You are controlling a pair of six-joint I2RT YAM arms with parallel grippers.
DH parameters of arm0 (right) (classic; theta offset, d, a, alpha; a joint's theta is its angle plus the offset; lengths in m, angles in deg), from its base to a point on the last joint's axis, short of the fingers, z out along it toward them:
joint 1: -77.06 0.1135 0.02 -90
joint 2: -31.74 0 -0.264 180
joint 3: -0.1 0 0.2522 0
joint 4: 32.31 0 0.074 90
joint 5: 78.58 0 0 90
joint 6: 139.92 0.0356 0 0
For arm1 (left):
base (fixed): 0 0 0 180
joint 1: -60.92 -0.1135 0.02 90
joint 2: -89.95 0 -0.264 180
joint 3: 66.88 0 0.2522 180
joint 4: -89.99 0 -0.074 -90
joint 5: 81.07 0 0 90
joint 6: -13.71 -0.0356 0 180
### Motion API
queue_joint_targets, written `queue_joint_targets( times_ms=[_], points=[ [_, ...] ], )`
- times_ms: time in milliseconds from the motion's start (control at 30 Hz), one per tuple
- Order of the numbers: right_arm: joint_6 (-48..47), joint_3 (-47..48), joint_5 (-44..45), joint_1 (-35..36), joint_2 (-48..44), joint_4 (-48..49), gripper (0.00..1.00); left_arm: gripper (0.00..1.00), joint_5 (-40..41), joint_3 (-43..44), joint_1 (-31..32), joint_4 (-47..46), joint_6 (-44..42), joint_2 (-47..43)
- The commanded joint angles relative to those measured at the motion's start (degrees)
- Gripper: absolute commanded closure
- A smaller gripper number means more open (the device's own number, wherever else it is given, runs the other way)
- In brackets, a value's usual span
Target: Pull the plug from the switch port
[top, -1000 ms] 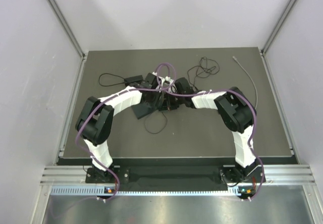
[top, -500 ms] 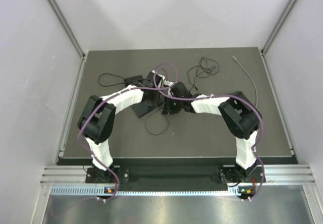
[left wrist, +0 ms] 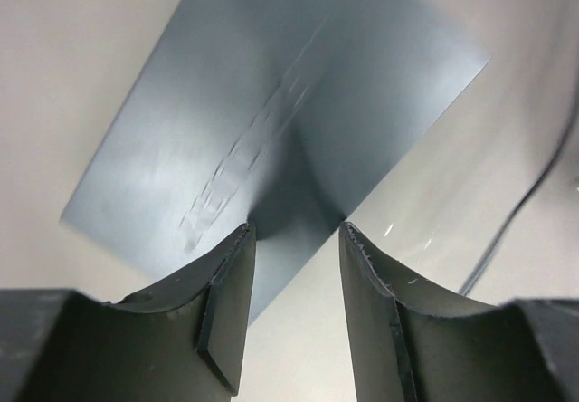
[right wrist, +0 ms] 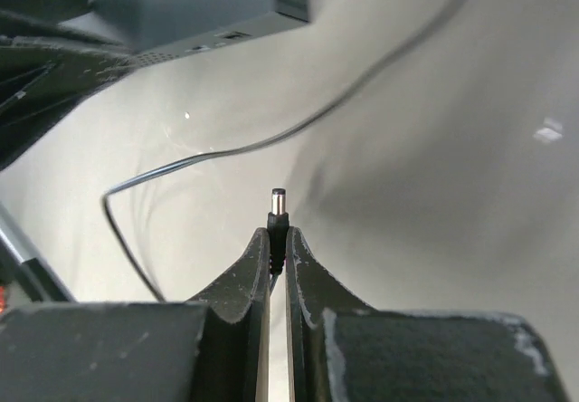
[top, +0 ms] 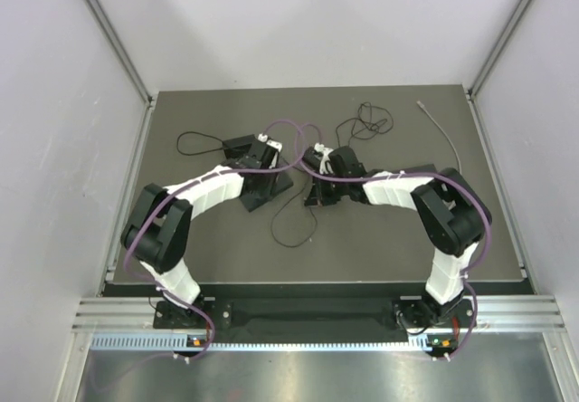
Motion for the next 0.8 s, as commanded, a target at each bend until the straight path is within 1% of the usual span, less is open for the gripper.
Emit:
queue_joint_targets(
  times_ms=[0,133,167,200,267,367,400,500,567,600,667,700,733,767],
  points=[
    [0.4,-0.9,-2.7,-2.3,-5.0,3.2,0.99,0.53,-0.7,-4.1,-1.0,8.7,1.7,-3.1],
    [-2.6,1.0,-0.4,-4.6,-4.0,-0.8,0.99,0.51,-1.6,-4.7,-1.0,9.8,2.8,-8.1],
    [-3.2,1.3,2.8,-5.0,-3.9,-1.5,0.99,0.51,-1.4,-4.8,-1.1,9.9,3.2,-9.3],
    [-4.1,2.5,4.6,-5.2,-3.7,-5.3,0.98,0.51,-1.7,-5.0,-1.3,10.1,3.7,-10.4],
    [-6.3,3.6,8.3,-6.2,-2.9,-7.1,0.97,0.51,-1.8,-5.3,-1.8,10.2,4.5,-13.6],
    [-7.7,4.7,10.5,-7.1,-2.3,-8.4,0.95,0.5,-2.1,-5.3,-2.9,10.5,6.1,-17.6],
    [-7.9,5.3,10.6,-7.0,-2.2,-8.7,0.89,0.5,-2.1,-5.3,-3.2,10.7,6.8,-19.2],
    [-7.9,5.9,10.2,-7.1,-2.3,-8.7,0.68,0.5,-0.4,-5.2,-3.8,11.2,8.3,-21.4],
    [-8.0,6.9,9.7,-7.1,-2.2,-9.9,0.62,0.49,-0.7,-5.5,-5.9,11.8,9.8,-22.1],
    [-8.3,8.0,9.8,-7.1,-2.0,-10.5,0.57,0.49,-2.0,-5.8,-8.5,11.6,9.9,-22.5],
    [-8.7,9.1,10.4,-7.1,-1.9,-12.5,0.53,0.49,-5.5,-6.4,-11.4,10.6,9.9,-23.3],
    [-8.8,9.8,10.5,-7.1,-2.2,-12.8,0.46,0.49,-7.9,-6.6,-14.1,10.1,10.3,-24.1],
    [-9.0,10.2,10.8,-7.1,-2.5,-13.3,0.43,0.49,-10.0,-7.2,-15.3,9.7,10.5,-24.6],
    [-9.1,10.6,11.4,-6.9,-3.2,-13.6,0.41,0.49,-10.5,-7.4,-16.2,9.0,10.9,-25.0]
  ],
)
